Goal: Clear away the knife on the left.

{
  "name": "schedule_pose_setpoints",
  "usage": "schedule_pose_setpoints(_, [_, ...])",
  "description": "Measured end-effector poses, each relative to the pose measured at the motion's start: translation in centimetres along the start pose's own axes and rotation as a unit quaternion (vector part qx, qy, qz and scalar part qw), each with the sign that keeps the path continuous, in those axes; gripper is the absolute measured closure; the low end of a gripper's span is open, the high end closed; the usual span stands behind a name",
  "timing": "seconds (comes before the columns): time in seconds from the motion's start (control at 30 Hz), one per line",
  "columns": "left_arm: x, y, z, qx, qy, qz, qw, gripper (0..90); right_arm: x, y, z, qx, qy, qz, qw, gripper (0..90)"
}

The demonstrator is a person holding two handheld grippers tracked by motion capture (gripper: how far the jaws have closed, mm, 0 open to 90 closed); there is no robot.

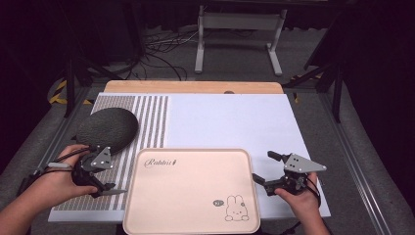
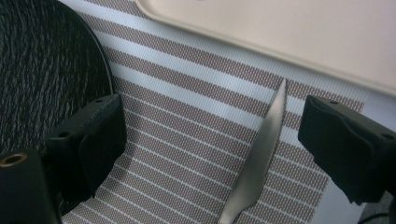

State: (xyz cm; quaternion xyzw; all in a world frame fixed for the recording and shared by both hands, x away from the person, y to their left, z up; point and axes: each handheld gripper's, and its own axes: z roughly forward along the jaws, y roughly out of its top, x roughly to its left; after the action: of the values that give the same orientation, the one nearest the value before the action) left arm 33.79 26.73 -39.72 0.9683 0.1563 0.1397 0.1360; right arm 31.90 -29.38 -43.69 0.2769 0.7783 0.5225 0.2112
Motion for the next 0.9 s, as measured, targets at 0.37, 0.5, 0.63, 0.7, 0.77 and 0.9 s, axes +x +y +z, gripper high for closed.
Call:
schedule_pose_setpoints(0.37, [0.4, -0.4, 0.2, 0.038, -0.023, 0.031, 0.9985, 13.2, 0.1, -0.2, 0.2, 0.004, 0.001, -0.001, 1.0000, 4.1])
schedule_pose_setpoints(0.5, [0.4, -0.5, 0.1, 0.056, -0.025, 0.038, 0.9974, 12.0, 0.1, -0.2, 0.2, 0.004, 0.003, -0.002, 1.0000, 4.1])
schedule_pose_setpoints(0.63, [0.4, -0.7, 0.3, 0.069, -0.039, 0.040, 0.9961, 13.3, 0.1, -0.2, 0.2, 0.004, 0.006, -0.003, 1.0000, 4.1])
schedule_pose_setpoints(0.7, [0.6, -0.9, 0.5, 0.073, -0.044, 0.039, 0.9956, 14.9, 0.1, -0.2, 0.2, 0.004, 0.006, -0.004, 1.0000, 4.1])
schedule_pose_setpoints(0.77, [0.7, -1.0, 0.6, 0.076, -0.050, 0.040, 0.9951, 16.1, 0.1, -0.1, 0.1, 0.003, 0.007, -0.004, 1.0000, 4.1])
schedule_pose_setpoints(0.9, [0.8, -1.5, 0.9, 0.086, -0.066, 0.036, 0.9935, 19.8, 0.1, -0.1, 0.1, 0.001, 0.011, -0.006, 0.9999, 3.9])
